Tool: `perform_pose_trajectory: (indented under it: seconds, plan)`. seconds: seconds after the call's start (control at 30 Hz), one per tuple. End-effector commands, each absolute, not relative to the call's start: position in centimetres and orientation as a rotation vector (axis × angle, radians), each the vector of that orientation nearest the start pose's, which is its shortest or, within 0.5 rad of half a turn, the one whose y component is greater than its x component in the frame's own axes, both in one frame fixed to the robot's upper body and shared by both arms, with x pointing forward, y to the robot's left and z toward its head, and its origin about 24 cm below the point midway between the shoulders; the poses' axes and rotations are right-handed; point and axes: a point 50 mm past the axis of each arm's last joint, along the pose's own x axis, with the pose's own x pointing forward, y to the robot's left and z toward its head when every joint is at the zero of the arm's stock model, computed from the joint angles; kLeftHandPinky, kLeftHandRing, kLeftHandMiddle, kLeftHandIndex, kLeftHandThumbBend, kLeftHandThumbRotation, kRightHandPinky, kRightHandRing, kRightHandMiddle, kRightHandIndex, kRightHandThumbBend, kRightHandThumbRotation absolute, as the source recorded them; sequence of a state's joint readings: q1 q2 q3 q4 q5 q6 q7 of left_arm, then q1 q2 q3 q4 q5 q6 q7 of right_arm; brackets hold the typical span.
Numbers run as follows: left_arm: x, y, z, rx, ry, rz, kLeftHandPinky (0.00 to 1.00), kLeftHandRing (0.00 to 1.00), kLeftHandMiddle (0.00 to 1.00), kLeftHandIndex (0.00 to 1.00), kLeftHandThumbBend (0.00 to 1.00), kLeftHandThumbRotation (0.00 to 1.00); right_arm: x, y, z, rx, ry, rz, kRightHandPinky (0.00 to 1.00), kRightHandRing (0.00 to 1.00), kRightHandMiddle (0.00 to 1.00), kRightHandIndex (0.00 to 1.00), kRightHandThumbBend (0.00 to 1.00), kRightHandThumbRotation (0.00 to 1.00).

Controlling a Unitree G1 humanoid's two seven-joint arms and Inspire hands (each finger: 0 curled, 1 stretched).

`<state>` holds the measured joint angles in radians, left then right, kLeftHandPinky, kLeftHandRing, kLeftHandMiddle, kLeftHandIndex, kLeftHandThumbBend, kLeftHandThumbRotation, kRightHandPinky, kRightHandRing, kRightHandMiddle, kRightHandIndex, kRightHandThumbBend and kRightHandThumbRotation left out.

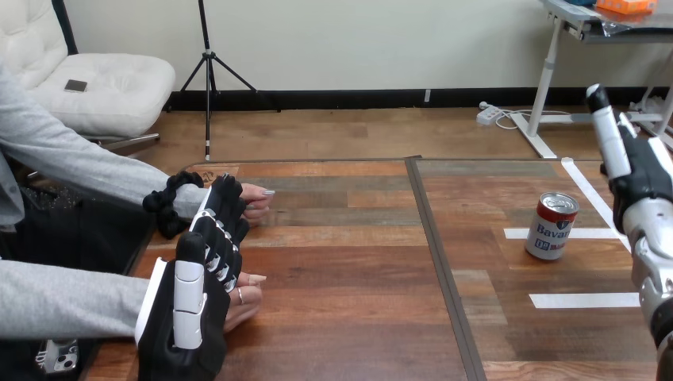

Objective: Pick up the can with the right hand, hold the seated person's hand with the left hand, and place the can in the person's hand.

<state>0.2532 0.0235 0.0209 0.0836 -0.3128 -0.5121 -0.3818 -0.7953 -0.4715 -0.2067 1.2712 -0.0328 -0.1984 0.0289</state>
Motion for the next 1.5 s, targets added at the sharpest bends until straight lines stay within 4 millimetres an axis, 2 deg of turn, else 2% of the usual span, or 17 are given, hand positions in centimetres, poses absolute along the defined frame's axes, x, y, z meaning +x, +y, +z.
perform_pose_trajectory:
  seconds: [0.0, 0.23, 0.63, 0.87, 1.47]
  plan:
    - [20.2, 16.9, 3.6, -0.191, -0.324, -0.181, 1.00, 1.00, 0.98, 0.96, 0.81, 0.99, 36.0, -28.6, 6.7, -0.232, 0.213, -0.253, 1.00, 1.00, 1.00, 1.00, 1.00, 1.00]
    - [20.2, 16.9, 3.6, -0.201, -0.320, -0.184, 1.00, 1.00, 0.98, 0.96, 0.80, 0.99, 35.8, -28.3, 6.1, -0.283, 0.235, -0.228, 1.00, 1.00, 1.00, 1.00, 1.00, 1.00]
    - [20.2, 17.0, 3.7, -0.198, -0.319, -0.183, 1.00, 1.00, 0.98, 0.96, 0.79, 0.98, 35.4, -27.9, 5.2, -0.364, 0.236, -0.199, 0.92, 0.98, 0.99, 0.97, 0.99, 1.00]
    - [20.2, 17.0, 3.7, -0.192, -0.320, -0.180, 1.00, 1.00, 0.99, 0.96, 0.79, 0.98, 35.3, -27.7, 4.9, -0.355, 0.241, -0.201, 0.89, 0.97, 0.97, 0.96, 1.00, 1.00]
    - [20.4, 17.1, 3.7, -0.190, -0.321, -0.183, 1.00, 1.00, 0.99, 0.96, 0.77, 0.98, 35.2, -27.5, 4.7, -0.334, 0.240, -0.186, 0.89, 0.97, 0.97, 0.96, 1.00, 0.98]
